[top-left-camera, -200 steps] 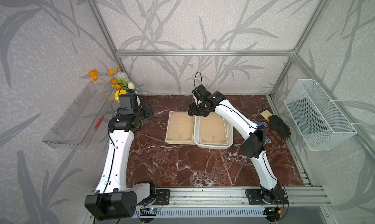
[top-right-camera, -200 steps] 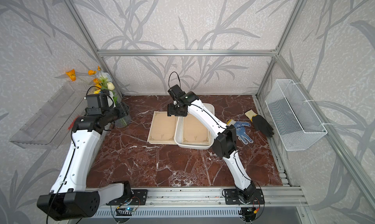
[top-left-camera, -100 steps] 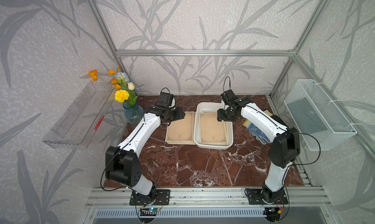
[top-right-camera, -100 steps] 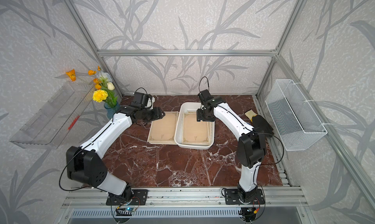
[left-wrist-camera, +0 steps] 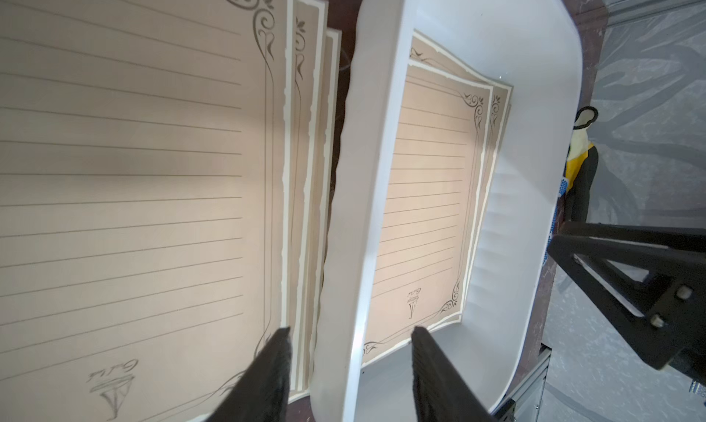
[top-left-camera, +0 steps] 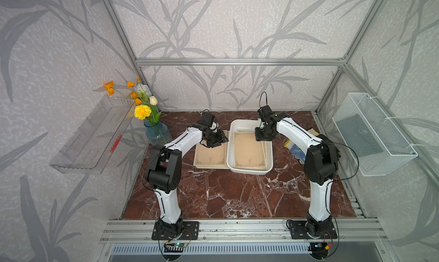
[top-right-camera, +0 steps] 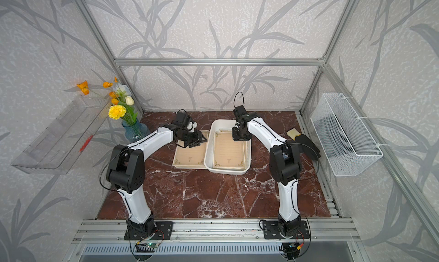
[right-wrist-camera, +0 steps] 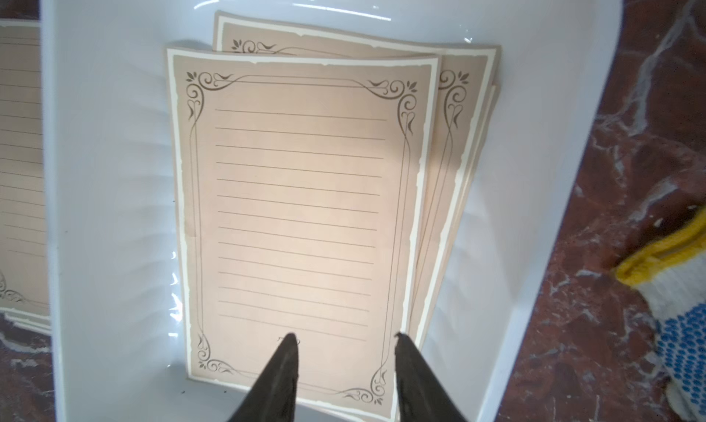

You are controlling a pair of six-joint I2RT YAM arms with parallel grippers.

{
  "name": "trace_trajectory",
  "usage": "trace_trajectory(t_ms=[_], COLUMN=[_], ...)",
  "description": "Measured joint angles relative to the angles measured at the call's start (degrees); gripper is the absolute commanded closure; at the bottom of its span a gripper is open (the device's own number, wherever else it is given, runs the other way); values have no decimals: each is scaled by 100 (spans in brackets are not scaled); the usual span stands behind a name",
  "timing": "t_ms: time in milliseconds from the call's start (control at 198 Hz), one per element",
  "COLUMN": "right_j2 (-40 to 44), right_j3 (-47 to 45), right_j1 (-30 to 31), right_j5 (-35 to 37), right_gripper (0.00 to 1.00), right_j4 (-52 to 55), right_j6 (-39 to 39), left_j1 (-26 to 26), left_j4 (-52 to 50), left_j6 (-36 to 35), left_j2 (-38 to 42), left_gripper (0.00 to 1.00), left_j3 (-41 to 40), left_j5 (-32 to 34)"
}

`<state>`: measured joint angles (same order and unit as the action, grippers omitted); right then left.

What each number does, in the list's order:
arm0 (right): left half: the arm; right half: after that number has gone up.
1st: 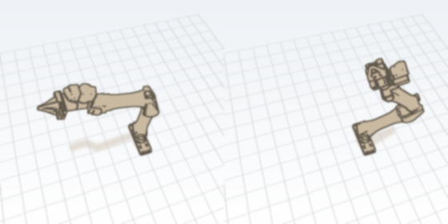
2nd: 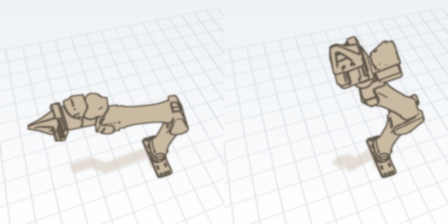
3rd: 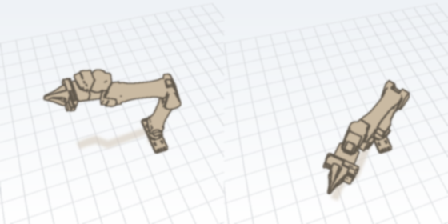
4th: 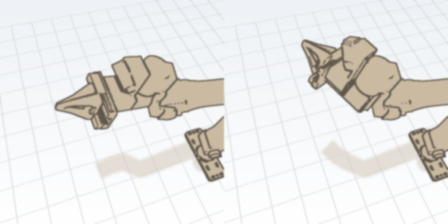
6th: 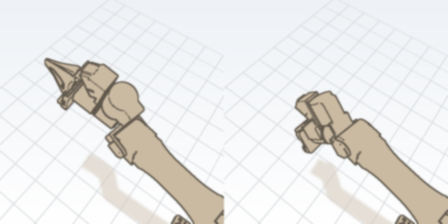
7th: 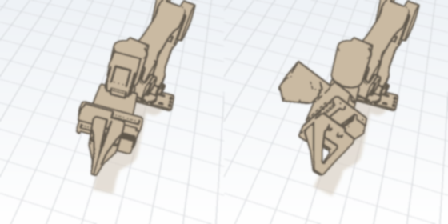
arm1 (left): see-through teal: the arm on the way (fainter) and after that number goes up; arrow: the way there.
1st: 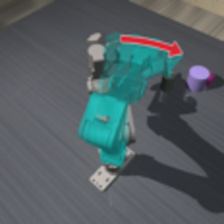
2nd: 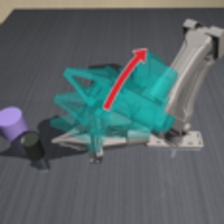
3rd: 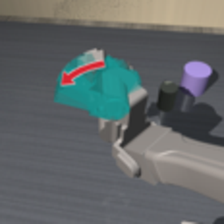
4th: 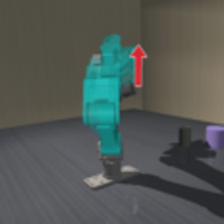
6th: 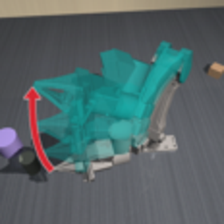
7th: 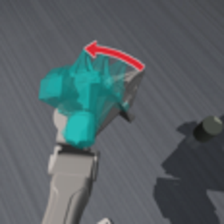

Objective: Take out the stationery paper from the storage box
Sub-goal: Pick up the stationery paper from the storage box.

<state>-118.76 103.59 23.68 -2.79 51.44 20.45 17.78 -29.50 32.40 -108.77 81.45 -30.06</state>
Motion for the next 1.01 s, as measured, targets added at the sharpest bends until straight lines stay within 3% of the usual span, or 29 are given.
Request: trace_trajectory(t_ms=[263,1011], right_j2=[-459,-1266], right_j3=[236,977], right_j1=[-166,-199], right_j5=[17,531], right_gripper=[49,42], right_j4=[149,621], right_j6=[-103,-319], left_j1=[251,415], left_j4=[109,109], left_j6=[127,232], left_j2=[-321,-533], left_gripper=[50,49], left_j3=[59,385], left_j5=[-260,-278])
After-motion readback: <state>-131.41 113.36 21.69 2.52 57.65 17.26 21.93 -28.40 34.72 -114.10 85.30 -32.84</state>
